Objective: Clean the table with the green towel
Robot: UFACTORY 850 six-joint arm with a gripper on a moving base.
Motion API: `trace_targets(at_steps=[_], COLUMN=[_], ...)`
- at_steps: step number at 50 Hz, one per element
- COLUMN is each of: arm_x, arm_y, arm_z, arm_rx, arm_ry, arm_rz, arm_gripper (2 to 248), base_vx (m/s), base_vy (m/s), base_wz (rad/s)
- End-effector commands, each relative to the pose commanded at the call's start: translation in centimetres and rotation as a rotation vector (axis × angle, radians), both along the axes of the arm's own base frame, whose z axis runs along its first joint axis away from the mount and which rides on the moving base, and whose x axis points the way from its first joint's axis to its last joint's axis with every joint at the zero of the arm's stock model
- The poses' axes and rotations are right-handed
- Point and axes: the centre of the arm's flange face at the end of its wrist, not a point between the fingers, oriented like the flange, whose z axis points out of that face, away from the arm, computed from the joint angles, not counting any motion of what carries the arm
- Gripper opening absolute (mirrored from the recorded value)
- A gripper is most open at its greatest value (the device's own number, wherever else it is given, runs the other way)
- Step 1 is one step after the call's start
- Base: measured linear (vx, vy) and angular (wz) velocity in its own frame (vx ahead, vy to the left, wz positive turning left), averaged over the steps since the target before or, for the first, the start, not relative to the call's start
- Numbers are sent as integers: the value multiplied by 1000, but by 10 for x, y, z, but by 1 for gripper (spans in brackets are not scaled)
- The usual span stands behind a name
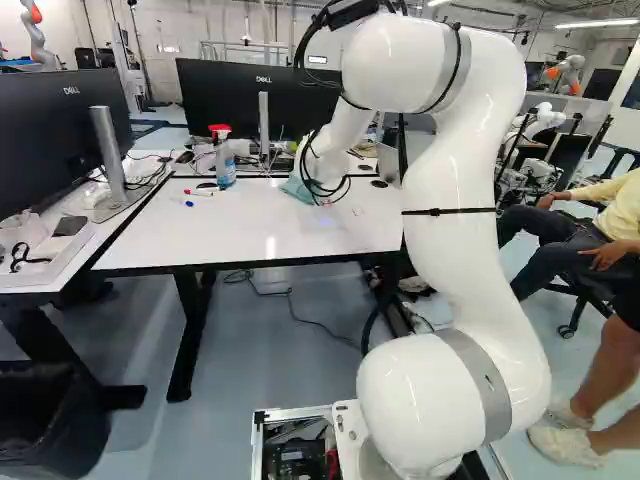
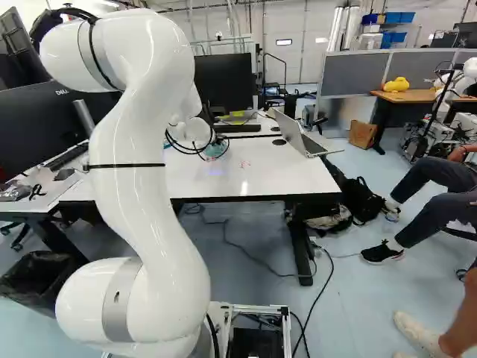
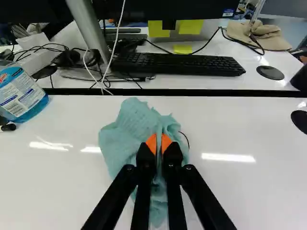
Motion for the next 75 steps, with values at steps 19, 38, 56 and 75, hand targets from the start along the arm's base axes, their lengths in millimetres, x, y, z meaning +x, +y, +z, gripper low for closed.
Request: trace_targets(at_steps=[19, 38, 56, 75], arm_x=[-3, -5, -5, 1], arm_y=[0, 0, 0, 2], arm_z=[-5, -7, -7, -8], arm_rx=[-5, -8, -8, -8], arm_ry=[65, 98, 99, 95], arm_rz=[1, 2, 2, 4], arm_gripper=[33, 33, 33, 33], base_vx=[0, 0, 0, 0], base_vy=[0, 0, 0, 0], base_wz=[0, 0, 0, 0])
